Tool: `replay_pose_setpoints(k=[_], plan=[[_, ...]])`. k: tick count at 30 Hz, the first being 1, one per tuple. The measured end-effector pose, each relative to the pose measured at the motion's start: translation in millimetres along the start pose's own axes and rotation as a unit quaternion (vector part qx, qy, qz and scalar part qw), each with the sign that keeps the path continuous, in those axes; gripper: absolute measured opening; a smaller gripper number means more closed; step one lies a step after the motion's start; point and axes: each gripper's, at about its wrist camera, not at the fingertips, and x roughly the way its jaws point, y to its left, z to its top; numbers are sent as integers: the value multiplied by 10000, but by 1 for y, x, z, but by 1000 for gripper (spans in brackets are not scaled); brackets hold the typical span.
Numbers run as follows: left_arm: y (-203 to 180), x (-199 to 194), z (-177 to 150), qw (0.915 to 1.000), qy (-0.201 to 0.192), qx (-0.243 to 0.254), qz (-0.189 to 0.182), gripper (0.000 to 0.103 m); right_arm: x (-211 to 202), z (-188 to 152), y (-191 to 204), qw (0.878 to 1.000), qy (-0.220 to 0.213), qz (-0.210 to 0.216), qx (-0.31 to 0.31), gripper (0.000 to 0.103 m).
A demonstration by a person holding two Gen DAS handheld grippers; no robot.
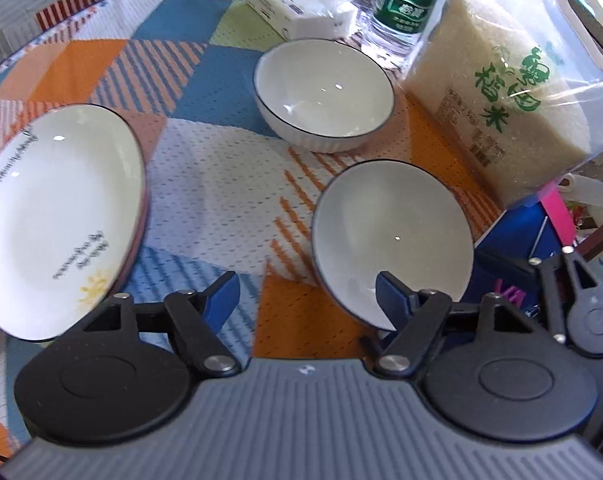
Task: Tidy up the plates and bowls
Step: 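Grasp the second bowl rim with the left tool and lift it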
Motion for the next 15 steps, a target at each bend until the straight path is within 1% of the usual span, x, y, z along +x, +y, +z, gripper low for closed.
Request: replay_pose_setpoints(k=[2, 4, 6, 7, 9, 11, 15], plan=[[-2, 10, -1, 9999, 119, -49, -32, 65, 10, 0, -2, 9999, 15, 31, 141, 100], [-2, 18, -2, 9999, 158, -51, -3, 60, 22, 1, -7, 9991, 30, 155, 397, 101], [-3, 23, -3, 9999, 143, -19, 79, 47, 31, 2, -12, 9974, -15, 334, 638, 103], [-3, 25, -4, 9999, 130, -16, 54, 44, 36, 1, -14, 9967, -51, 411, 704, 103], [-1, 27, -3, 9997, 107, -120, -157, 26, 41, -2, -14, 9965, -165, 485, 664, 103], [-3, 27, -1, 9993, 138, -202, -271, 17, 42, -5, -15, 9965, -313, 541, 564, 103], [-8, 23, -3, 9998, 152, -118, -106, 17, 40, -8, -15, 9957, -423, 621, 535, 103]])
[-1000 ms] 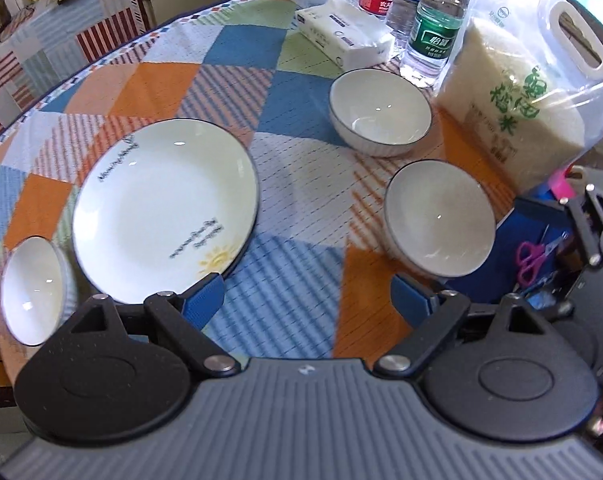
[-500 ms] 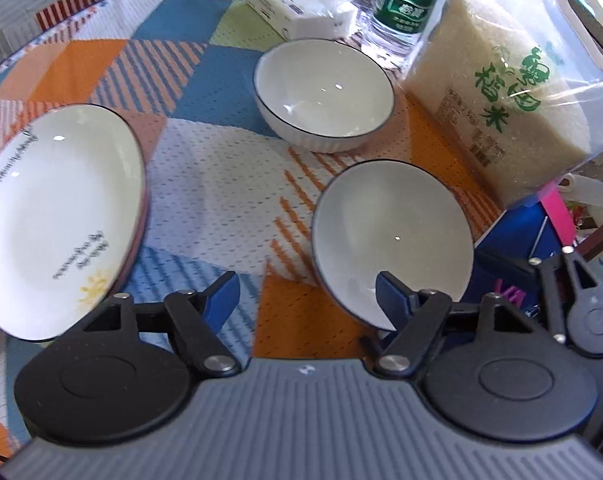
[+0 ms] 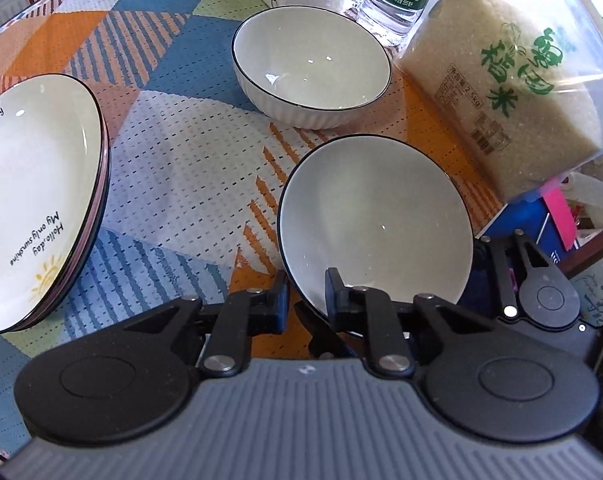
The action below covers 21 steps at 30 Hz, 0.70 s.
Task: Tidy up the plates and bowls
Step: 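Grasp the second bowl rim with the left tool and lift it, then carry the second bowl over the first bowl and lower it inside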
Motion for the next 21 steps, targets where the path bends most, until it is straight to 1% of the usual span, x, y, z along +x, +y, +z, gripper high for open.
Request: replay_pose_setpoints(k=[8, 12, 16, 21], plan=[[16, -34, -9, 9996, 115, -143, 193, 16, -20, 12, 22, 9994, -30, 183, -295, 102], [29, -58, -14, 9989, 197, -276, 322, 16, -34, 20, 40, 9984, -23, 349, -436, 102], [45, -86, -26, 9984, 135, -382, 395, 16, -49, 27, 65, 9967, -140, 426, -670, 102], [66, -115, -42, 9969, 119, -569, 536, 16, -64, 33, 94, 9928, -166, 635, -1001, 102]])
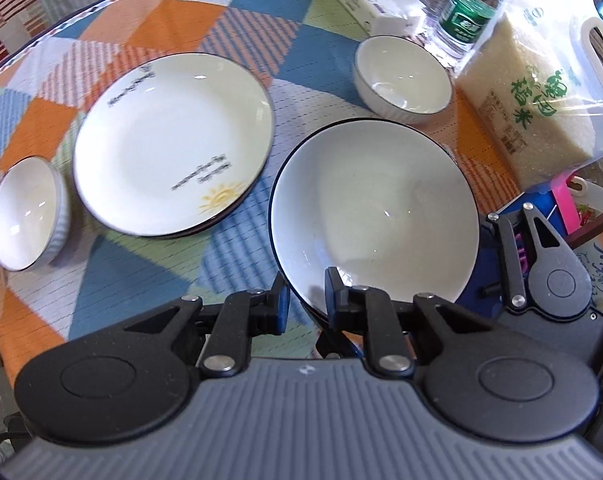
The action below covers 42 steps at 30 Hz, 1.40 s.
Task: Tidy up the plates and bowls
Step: 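Carry the second bowl over the first bowl and lower it inside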
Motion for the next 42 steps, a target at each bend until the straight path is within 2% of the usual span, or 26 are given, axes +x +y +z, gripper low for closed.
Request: replay_pose_setpoints(k=[9, 17, 26, 31, 42], plan=[[49, -47, -31, 9988, -167, -385, 243, 17, -24, 26, 64, 9974, -2, 410, -595, 102], [97, -69, -43, 9966, -335, -661, 348, 17, -18, 51, 108, 9925, -87, 789, -930, 102], [147, -76, -35, 9926, -425, -1036, 462, 17, 5, 81, 137, 9830, -199, 1077, -1475, 102], [184, -81, -24, 9888, -454, -1371, 388, 17, 26, 103, 149, 9744, -332, 1481, -1656, 102], [247, -56, -7, 9795, -432, -1885, 562, 17, 73, 138, 173, 9545, -285, 2130, -2067, 101]])
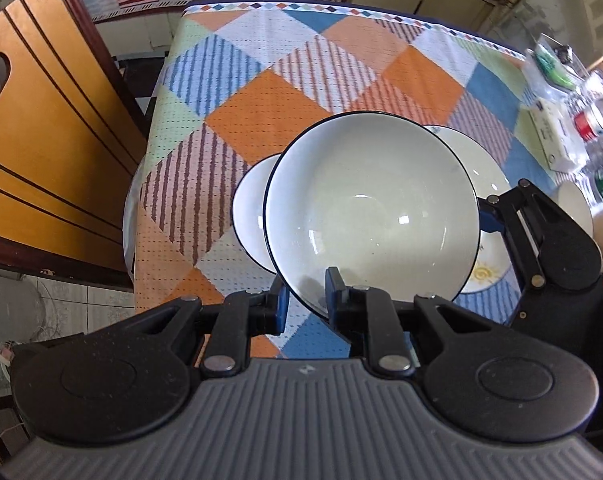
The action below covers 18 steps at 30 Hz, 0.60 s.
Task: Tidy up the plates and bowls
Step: 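Carry the second bowl over the first bowl and lower it inside, then open the left tool and withdraw it from the bowl stack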
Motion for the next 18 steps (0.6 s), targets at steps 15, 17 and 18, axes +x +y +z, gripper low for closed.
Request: replay_pose_setpoints(k=[15, 17, 18], plan=[[18, 56, 17, 9979, 119, -323, 555, 16, 57, 2, -12, 9964, 704, 470, 59, 100], [18, 61, 18, 9974, 163, -335, 612, 16, 59, 0, -12, 9964, 719, 434, 120, 100], [17, 64, 18, 9973, 183, -319, 641, 16, 63, 0, -13, 9961, 765, 419, 157, 99]])
